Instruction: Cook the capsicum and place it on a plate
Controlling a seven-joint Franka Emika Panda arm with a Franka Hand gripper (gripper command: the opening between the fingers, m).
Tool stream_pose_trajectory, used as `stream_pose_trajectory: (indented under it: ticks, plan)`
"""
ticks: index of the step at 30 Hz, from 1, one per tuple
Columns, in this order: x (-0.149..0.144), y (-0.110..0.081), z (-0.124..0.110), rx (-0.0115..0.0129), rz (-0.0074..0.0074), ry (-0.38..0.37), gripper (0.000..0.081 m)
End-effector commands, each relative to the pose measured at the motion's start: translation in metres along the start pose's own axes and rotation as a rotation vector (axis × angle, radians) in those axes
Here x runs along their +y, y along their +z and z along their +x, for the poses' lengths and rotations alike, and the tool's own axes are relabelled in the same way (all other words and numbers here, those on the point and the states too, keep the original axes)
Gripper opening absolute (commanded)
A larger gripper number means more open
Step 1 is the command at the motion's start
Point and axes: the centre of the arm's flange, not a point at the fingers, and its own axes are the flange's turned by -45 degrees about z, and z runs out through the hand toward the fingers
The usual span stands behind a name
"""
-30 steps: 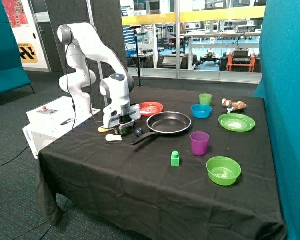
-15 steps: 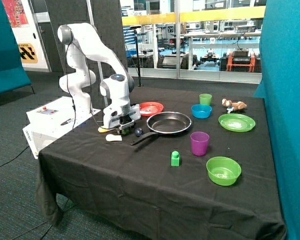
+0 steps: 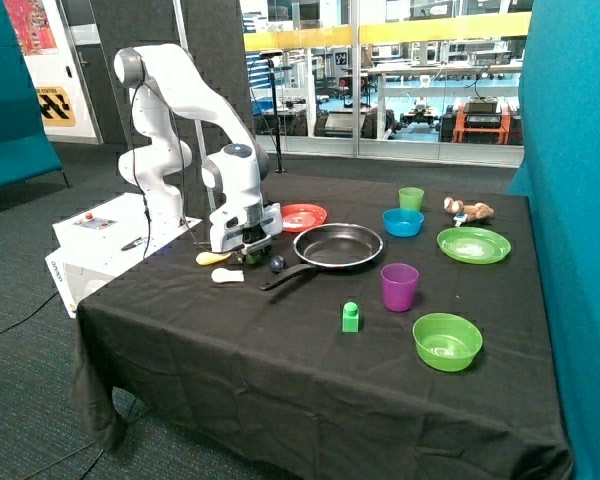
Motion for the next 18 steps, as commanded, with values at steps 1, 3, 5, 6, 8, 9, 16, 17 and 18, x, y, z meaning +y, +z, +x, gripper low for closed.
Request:
stream_pose_trajectory:
  ticks: [1,3,5,6,8,9,16,17,18]
  plan:
    - [-0.016,-0.016,0.002,-0.0048,-0.0075,-0.036,0.0]
    - [-0.019,-0.02,0.003,-0.0048,-0.0075,-0.043,0.0]
    - [-0.023,-0.024,0.005,-0.0048,-0.0074,-0.054,0.0]
    - [-0.025,-0.026,0.005,-0.0049,-0.0074,-0.058,0.0]
    - [-0.033,-0.033,0.006,-0.0049,-0.0074,-0.079,0.0]
    - [-0.038,-0.036,0.007,-0.005,-0.0073,-0.096,0.0]
    - [-0.065,-0.051,0.006,-0.0052,-0.0072,-0.148,0.0]
    - [-0.071,-0.052,0.006,-0.0053,-0.0072,-0.166,0.0]
    - [-0.078,-0.054,0.006,-0.0053,-0.0071,-0.189,0.0]
